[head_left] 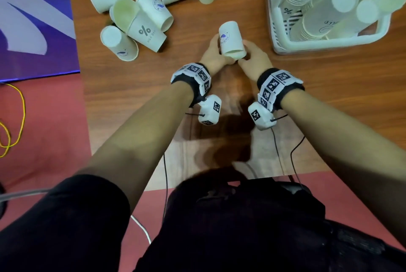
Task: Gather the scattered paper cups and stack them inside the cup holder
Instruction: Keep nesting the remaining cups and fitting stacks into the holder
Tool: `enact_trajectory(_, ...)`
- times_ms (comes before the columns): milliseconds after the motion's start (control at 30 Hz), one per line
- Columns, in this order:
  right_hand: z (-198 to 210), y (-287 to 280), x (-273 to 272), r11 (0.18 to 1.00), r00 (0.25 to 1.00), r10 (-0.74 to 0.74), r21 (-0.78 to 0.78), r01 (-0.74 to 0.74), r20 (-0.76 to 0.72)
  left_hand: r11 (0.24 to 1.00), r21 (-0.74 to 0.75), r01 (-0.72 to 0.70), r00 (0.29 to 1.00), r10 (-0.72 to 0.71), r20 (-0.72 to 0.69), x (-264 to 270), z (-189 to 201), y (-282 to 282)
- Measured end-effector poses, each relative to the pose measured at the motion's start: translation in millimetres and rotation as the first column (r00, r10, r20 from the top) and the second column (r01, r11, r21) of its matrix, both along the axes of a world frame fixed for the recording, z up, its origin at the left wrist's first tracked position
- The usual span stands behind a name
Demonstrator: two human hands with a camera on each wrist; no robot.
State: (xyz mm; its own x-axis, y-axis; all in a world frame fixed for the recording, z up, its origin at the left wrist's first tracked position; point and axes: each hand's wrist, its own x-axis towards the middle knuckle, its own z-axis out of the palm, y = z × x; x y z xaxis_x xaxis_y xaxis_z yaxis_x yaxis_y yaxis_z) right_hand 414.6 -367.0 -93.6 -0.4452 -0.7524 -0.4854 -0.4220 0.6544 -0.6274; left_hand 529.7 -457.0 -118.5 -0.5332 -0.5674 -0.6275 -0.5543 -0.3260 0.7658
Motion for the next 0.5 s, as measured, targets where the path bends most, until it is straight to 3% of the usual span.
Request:
enact_trajectory(233,6.5,-6.0,-1.4,0.999,0.999,-0.010,-0.034,0.012,0.040,0.998,-0.056,0.026,0.997,-0.030,-0.067,1.1,18.4,1.3)
enact_trajectory(500,33.0,-11.9,-18.9,0.967,1.000,0.024,-0.253,-0.028,-0.020,0.937,-0.298,0.181,0.980,-0.198,-0.025,-3.4,56.5,-13.8)
